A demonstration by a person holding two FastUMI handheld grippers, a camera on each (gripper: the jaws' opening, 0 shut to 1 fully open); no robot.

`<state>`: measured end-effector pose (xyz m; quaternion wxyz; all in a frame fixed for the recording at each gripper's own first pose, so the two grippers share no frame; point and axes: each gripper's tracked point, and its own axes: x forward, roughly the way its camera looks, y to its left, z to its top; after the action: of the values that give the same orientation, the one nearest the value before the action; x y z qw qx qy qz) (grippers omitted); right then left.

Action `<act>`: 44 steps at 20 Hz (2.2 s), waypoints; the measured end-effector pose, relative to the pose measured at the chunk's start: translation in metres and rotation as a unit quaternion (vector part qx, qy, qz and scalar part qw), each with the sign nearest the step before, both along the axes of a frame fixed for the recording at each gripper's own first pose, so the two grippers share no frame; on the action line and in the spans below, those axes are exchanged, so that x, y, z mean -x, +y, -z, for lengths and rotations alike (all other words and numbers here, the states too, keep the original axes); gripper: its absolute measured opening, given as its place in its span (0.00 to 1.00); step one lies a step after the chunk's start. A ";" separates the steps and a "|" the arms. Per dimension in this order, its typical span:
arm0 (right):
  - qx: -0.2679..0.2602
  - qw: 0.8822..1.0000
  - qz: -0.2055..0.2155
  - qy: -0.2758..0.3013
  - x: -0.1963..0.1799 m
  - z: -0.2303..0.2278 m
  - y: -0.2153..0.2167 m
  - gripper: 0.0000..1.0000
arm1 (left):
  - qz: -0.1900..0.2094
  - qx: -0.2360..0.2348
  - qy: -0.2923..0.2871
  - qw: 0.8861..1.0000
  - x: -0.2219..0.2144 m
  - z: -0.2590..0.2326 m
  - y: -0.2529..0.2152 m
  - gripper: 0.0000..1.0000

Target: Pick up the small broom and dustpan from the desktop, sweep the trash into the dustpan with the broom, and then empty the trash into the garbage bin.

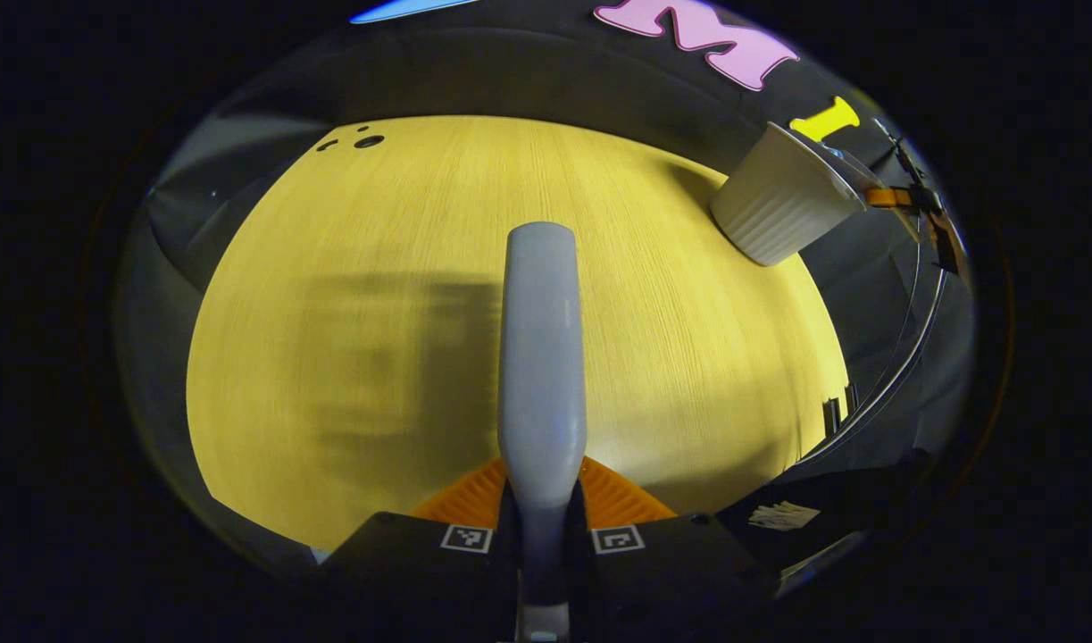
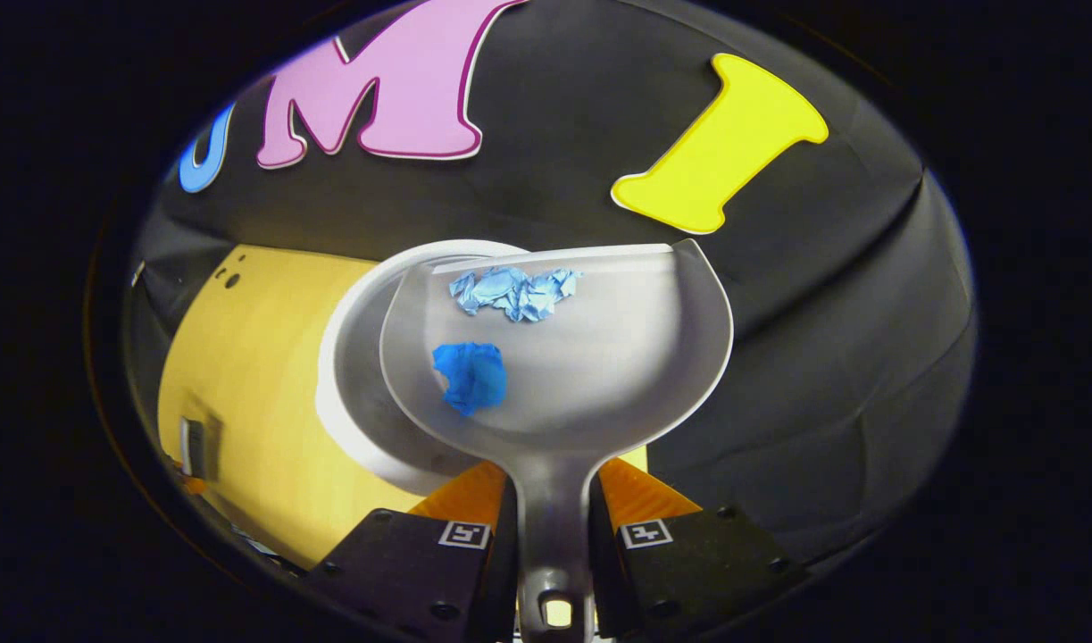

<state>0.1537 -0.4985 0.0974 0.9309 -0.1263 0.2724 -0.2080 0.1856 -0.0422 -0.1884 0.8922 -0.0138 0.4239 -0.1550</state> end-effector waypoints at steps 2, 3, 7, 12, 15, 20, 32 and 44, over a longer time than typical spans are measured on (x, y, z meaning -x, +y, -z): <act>0.041 0.999 -0.005 0.002 -0.006 0.000 -0.003 0.38 | 0.009 -0.003 0.001 1.000 0.000 0.001 -0.006 0.26; 0.063 0.998 -0.008 0.007 -0.008 0.001 -0.004 0.38 | 0.012 -0.006 0.001 1.000 0.000 0.001 -0.009 0.26; 0.170 0.985 -0.025 0.022 -0.024 0.002 -0.003 0.38 | 0.016 -0.015 -0.002 1.000 -0.004 -0.001 -0.009 0.26; 0.249 0.967 -0.030 0.036 -0.029 -0.002 0.002 0.38 | 0.011 -0.019 -0.002 1.000 -0.006 -0.001 0.000 0.26; 0.296 0.954 -0.029 0.045 -0.029 -0.006 0.001 0.38 | 0.014 -0.024 0.000 1.000 -0.001 0.000 0.001 0.26; 0.450 0.889 -0.045 0.065 -0.031 -0.019 0.009 0.38 | 0.021 -0.027 0.006 0.999 0.004 0.008 -0.002 0.26; 0.551 0.829 -0.030 0.095 -0.015 -0.038 0.000 0.37 | 0.033 -0.050 0.005 0.998 0.004 0.012 0.006 0.26; 0.498 0.862 -0.030 0.087 -0.013 -0.033 -0.009 0.38 | 0.027 -0.036 0.002 0.999 0.003 0.009 0.000 0.26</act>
<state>0.1671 -0.5078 0.1299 0.7220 -0.5990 0.2086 -0.2763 0.1829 -0.0417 -0.1971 0.8869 0.0296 0.4312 -0.1632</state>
